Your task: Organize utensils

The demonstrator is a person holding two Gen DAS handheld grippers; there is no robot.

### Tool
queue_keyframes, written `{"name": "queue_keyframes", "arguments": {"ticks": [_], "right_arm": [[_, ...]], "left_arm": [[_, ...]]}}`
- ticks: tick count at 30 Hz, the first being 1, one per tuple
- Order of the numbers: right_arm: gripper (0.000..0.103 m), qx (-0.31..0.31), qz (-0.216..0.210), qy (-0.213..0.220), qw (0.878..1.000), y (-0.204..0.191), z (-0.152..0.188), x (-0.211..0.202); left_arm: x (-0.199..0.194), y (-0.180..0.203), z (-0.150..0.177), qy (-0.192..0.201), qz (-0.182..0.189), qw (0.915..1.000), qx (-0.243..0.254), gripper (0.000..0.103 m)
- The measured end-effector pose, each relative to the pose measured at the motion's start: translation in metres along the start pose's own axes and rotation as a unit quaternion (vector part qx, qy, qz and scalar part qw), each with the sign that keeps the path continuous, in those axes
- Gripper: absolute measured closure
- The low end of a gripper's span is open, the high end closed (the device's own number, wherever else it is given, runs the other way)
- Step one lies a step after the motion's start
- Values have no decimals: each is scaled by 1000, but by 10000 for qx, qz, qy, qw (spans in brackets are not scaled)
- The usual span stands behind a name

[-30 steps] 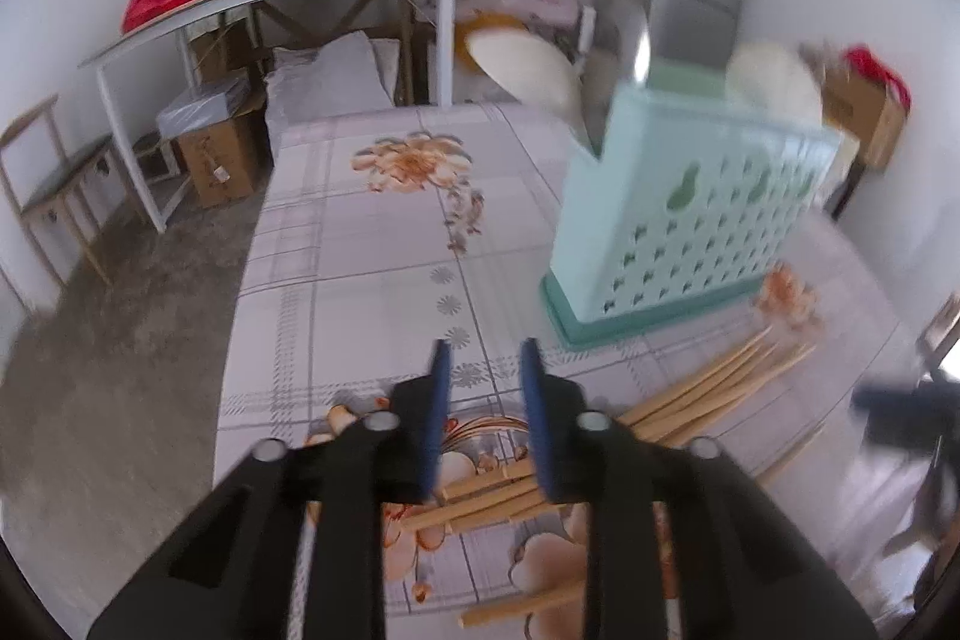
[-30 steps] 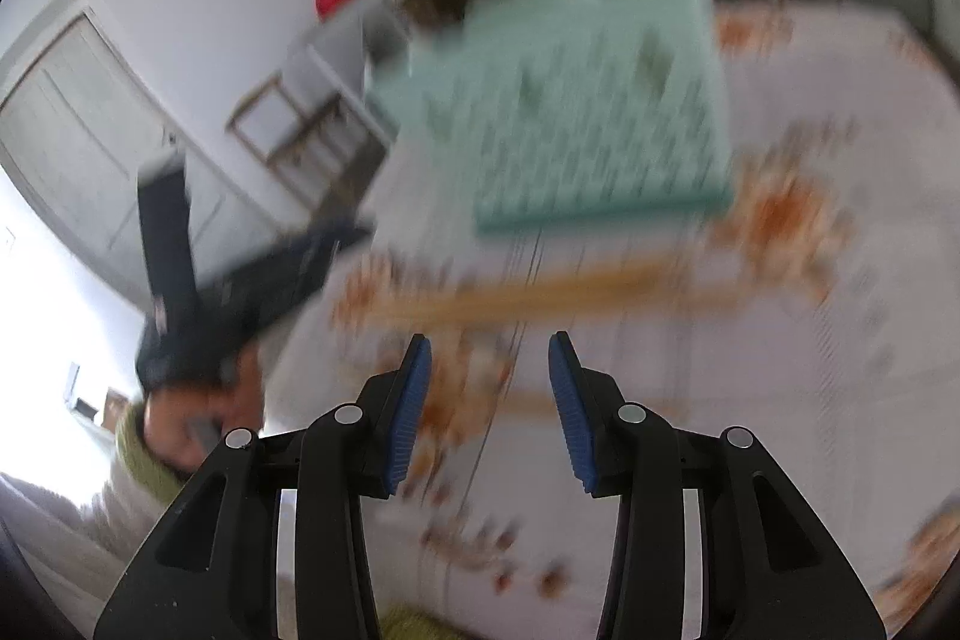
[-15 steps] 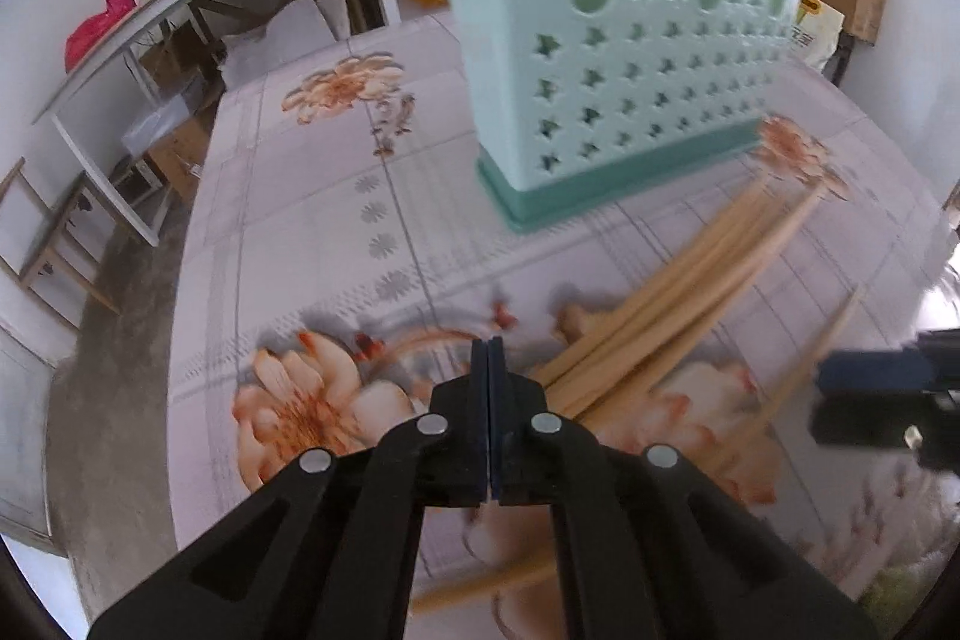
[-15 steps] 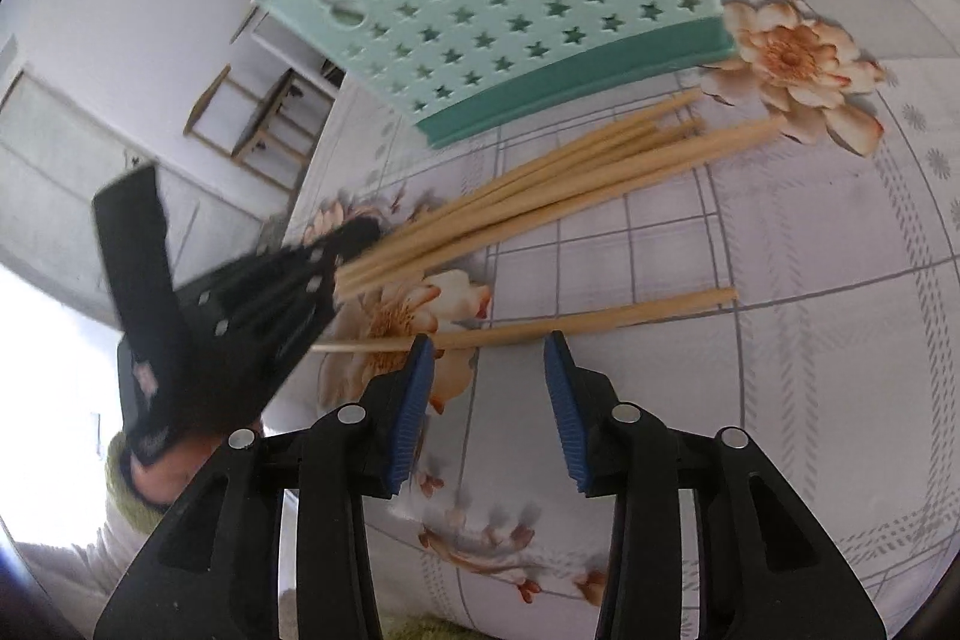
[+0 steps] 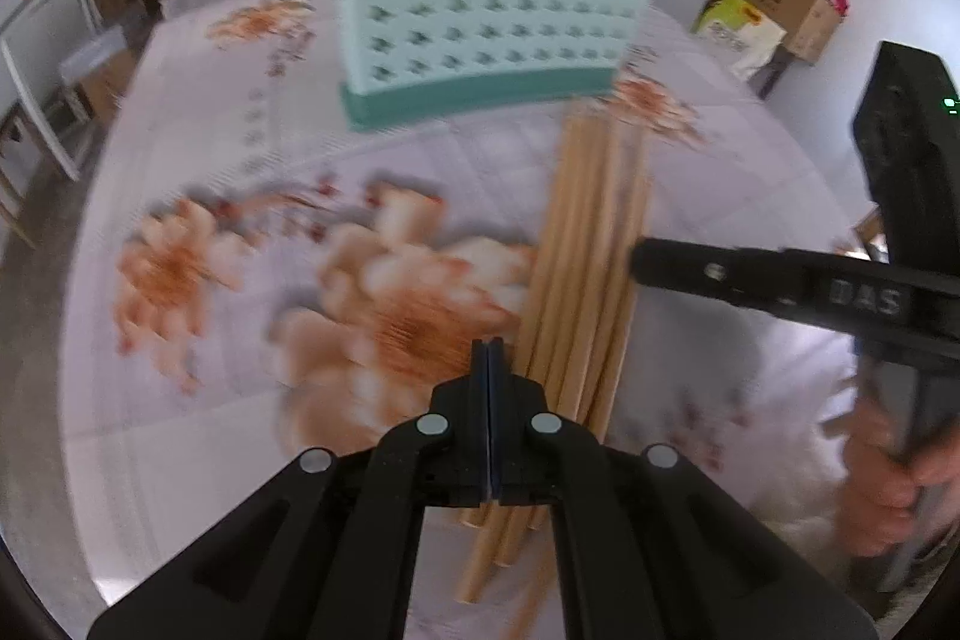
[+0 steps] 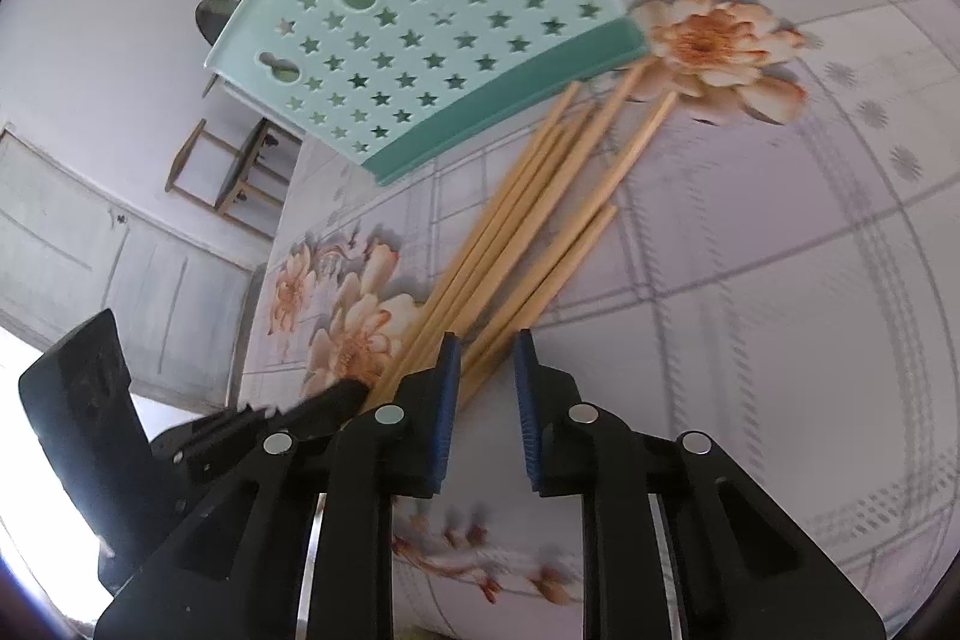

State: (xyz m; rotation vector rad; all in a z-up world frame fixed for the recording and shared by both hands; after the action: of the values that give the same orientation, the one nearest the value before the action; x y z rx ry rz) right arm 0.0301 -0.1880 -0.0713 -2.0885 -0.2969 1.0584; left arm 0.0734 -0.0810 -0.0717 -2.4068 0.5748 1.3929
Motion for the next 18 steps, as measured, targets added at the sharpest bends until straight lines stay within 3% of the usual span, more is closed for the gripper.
{"name": "queue_keyframes", "arguments": {"ticks": [4,7,13,18], "right_arm": [[93,88,35,72,9999,9,8,-16],[93,64,89,79,9999,12,8,-22],[92,-355,134,-284,9989,6,4,-21],[95,-634,291,-318,9971,-3,9,-11]], "left_arm": [[-3,24,8,-112,435,9990,-14,103],[-6,41,11,-102,510,9986,70,103],[-7,56,14,-294,943,9950,-142,103],[-10,59,16,-315,981,9945,-195,103]]}}
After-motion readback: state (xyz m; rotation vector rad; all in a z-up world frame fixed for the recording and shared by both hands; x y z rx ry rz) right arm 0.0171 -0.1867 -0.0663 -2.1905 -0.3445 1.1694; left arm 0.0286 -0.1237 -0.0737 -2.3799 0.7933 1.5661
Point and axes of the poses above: each gripper's, at about its wrist camera, not at the fingertips, and x roughly the way its jaws point, y to its right, z to its underside, the point moved 1 cm from there along x, roughly the way its jaws point, and after that the axes turned 14 degrees about -z, right-handed, at the moved point
